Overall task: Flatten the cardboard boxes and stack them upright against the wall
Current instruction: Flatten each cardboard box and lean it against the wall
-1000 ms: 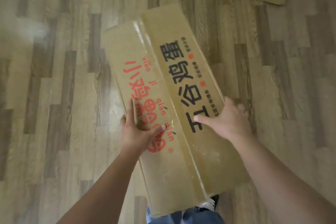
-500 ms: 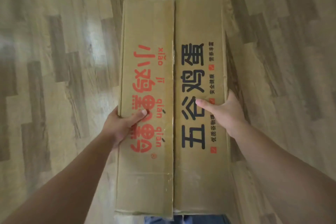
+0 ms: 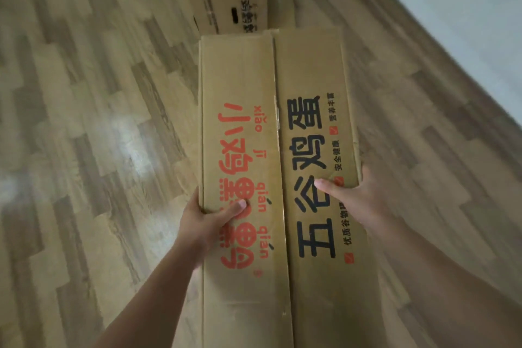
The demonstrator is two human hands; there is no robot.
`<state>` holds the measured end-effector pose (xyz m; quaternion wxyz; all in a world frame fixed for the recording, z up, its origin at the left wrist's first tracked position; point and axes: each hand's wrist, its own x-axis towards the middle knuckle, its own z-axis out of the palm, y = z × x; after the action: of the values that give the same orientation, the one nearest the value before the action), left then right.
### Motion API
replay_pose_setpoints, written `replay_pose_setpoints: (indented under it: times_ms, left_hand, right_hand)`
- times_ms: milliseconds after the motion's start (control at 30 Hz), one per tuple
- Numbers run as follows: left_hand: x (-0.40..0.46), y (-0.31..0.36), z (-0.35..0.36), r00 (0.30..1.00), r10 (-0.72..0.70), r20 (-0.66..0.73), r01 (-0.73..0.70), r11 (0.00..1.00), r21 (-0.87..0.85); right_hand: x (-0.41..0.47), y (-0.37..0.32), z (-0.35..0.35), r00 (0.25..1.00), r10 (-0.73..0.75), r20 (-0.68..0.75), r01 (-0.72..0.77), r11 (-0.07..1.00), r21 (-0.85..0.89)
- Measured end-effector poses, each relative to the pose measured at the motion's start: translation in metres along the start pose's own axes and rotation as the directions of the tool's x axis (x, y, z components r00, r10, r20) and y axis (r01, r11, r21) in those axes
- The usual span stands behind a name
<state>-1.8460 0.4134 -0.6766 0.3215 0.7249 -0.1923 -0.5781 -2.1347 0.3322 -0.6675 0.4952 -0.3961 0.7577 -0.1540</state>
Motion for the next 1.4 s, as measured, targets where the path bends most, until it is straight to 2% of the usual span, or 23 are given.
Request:
replay_pose_setpoints:
  times_ms: [233,367,533,600,767,900,1000,1167,1400]
  left_hand:
    - [-0.087,0.073,0.065,0.969,0.169,0.179,-0.196,0.970,0.144]
    - [-0.159,0.106,0.129,0.902,0.256,0.347,-0.347,0.908,0.233]
    - [-0.275,0.109,0.234,0.795,0.227,0.562,-0.454,0.838,0.304]
    - [-0.311,0.104,0.263,0.770,0.222,0.599,-0.478,0.822,0.309]
    - [-0.469,0.039,0.378,0.620,0.217,0.754,-0.637,0.701,0.322]
    - [-0.589,-0.028,0.449,0.529,0.164,0.833,-0.686,0.660,0.306]
    - [-0.673,-0.075,0.491,0.470,0.116,0.875,-0.704,0.647,0.292]
    - [-0.805,-0.162,0.560,0.330,0.024,0.944,-0.743,0.623,0.244]
    - [-0.951,-0.278,0.651,0.208,-0.108,0.972,-0.765,0.602,0.231]
  right_hand:
    - [-0.102,0.008,-0.118,0.971,0.008,-0.240,0.035,0.984,0.173]
    - [-0.181,0.041,-0.201,0.920,0.057,-0.387,0.050,0.964,0.263]
    - [-0.306,0.116,-0.312,0.820,0.206,-0.533,0.046,0.906,0.422]
    - [-0.340,0.144,-0.340,0.788,0.222,-0.575,0.072,0.893,0.444]
    - [-0.495,0.270,-0.434,0.628,0.356,-0.692,0.130,0.829,0.545]
    - [-0.604,0.367,-0.487,0.521,0.417,-0.745,0.198,0.789,0.581]
    - [-0.677,0.432,-0.520,0.447,0.479,-0.755,0.200,0.770,0.607]
    - [-0.798,0.537,-0.568,0.316,0.573,-0.756,0.201,0.739,0.643]
    - [-0.925,0.672,-0.627,0.156,0.650,-0.743,0.207,0.714,0.669]
